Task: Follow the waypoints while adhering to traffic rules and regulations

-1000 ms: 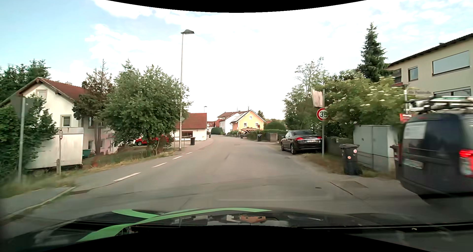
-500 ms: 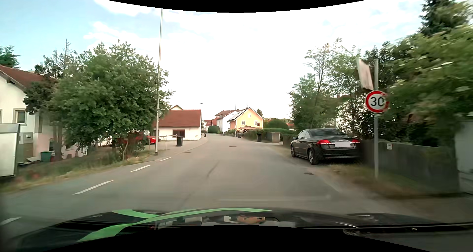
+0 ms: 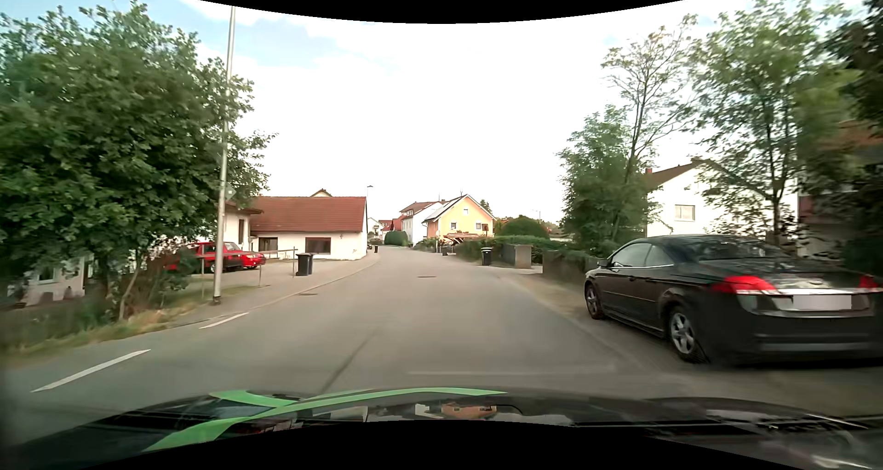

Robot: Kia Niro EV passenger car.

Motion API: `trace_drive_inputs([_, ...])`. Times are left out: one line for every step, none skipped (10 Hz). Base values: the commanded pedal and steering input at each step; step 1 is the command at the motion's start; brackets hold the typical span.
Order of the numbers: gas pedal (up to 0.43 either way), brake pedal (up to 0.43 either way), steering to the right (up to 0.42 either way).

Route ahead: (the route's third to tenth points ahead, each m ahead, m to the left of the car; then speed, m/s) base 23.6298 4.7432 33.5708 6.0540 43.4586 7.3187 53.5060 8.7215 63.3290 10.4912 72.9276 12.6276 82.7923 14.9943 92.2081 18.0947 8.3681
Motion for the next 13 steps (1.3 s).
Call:
trace_drive_inputs([0.087, 0.000, -0.002])
trace_drive_inputs([0.098, 0.000, -0.005])
trace_drive_inputs([0.110, 0.000, -0.010])
trace_drive_inputs([0.118, 0.000, -0.010])
trace_drive_inputs([0.118, 0.000, -0.010])
trace_drive_inputs([0.118, 0.000, -0.011])
trace_drive_inputs([0.118, 0.000, -0.012])
trace_drive_inputs([0.118, 0.000, -0.015])
trace_drive_inputs([0.118, 0.000, -0.016])
trace_drive_inputs([0.118, 0.000, -0.016])
trace_drive_inputs([0.118, 0.000, -0.018])
trace_drive_inputs([0.130, 0.000, -0.019])
trace_drive_inputs([0.130, 0.000, -0.019])
